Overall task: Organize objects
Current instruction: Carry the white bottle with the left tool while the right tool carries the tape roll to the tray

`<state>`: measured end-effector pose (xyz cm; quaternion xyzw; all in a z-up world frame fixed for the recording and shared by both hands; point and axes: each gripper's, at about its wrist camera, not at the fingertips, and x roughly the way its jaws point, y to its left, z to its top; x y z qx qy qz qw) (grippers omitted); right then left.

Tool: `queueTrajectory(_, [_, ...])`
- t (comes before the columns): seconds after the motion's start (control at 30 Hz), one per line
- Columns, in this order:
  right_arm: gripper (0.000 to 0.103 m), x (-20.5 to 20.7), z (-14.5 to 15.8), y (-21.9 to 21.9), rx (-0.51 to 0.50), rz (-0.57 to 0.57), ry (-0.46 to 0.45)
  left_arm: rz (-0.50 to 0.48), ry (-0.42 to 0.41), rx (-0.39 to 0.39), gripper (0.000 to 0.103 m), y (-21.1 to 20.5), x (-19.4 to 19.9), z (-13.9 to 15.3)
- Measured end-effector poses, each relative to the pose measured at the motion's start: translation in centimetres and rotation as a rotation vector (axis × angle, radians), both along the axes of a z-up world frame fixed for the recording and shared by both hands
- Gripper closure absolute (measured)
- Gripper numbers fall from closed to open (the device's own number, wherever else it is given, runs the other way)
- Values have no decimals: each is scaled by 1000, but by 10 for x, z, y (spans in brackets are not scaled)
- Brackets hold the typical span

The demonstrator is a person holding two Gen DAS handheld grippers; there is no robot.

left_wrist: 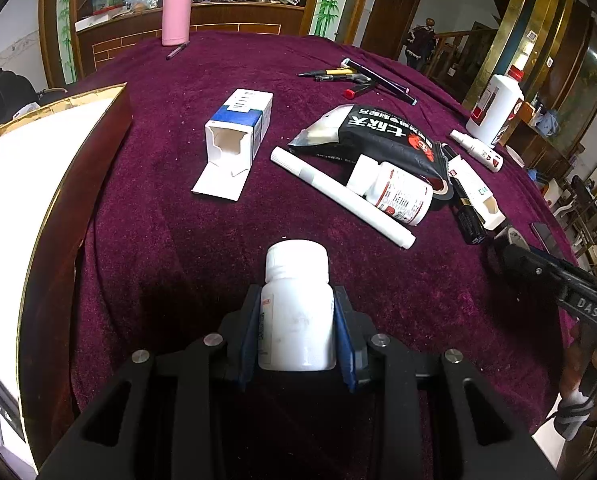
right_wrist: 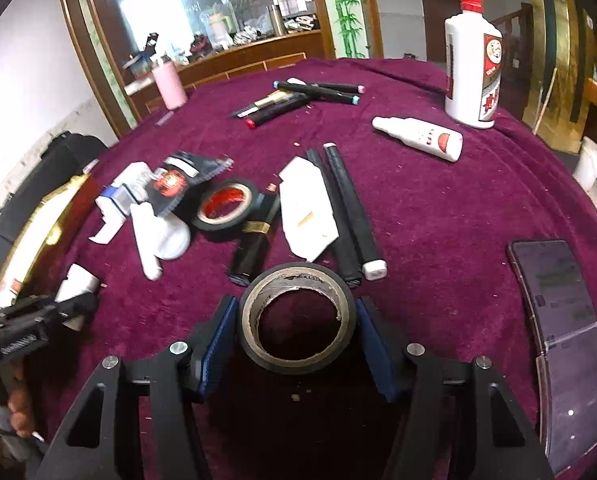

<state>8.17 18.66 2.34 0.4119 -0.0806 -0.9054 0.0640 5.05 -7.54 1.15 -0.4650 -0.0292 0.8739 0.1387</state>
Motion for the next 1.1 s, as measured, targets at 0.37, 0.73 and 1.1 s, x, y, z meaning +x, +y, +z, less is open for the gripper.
queueTrajectory(0.37, [39,7,11,-26,-26,69,28,3,-10,30,71,-4,3,3])
queueTrajectory(0.73, [39,8,11,-48,-41,131,31,15,-17,45,71,-10,11,13])
queueTrajectory(1.1, [39,8,5,-62,-56,173,19,55,3,77,71,-30,21,28])
